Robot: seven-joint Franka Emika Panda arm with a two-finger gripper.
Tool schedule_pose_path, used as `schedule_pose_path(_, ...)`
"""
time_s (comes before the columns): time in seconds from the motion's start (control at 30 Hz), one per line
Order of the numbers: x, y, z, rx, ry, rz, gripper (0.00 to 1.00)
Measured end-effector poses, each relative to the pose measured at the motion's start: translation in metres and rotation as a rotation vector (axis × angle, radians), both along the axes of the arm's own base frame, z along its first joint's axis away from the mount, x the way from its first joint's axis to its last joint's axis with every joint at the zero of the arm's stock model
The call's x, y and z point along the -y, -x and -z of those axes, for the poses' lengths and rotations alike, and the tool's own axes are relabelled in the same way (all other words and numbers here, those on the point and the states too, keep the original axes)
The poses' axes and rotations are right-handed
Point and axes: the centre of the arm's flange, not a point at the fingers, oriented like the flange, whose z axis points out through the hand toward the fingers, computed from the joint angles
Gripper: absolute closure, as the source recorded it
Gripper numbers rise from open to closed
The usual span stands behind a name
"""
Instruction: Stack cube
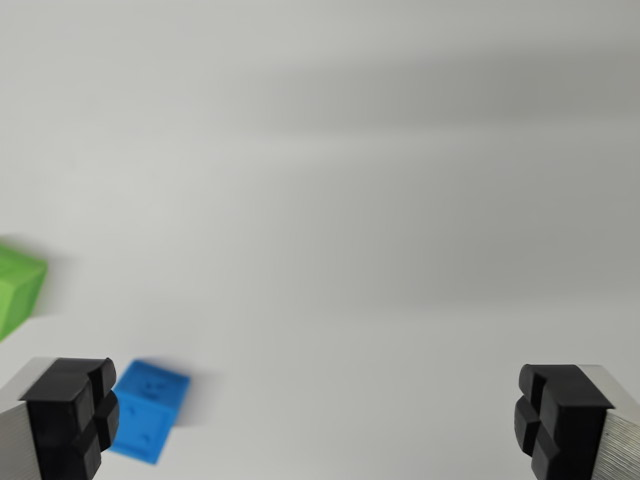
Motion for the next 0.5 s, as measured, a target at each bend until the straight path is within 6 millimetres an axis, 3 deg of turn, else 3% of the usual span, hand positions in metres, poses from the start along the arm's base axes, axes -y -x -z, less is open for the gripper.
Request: schedule_pose_path(0.5,-0.021,0.005,0.02,-0.003,-0.005,0.036,0.0)
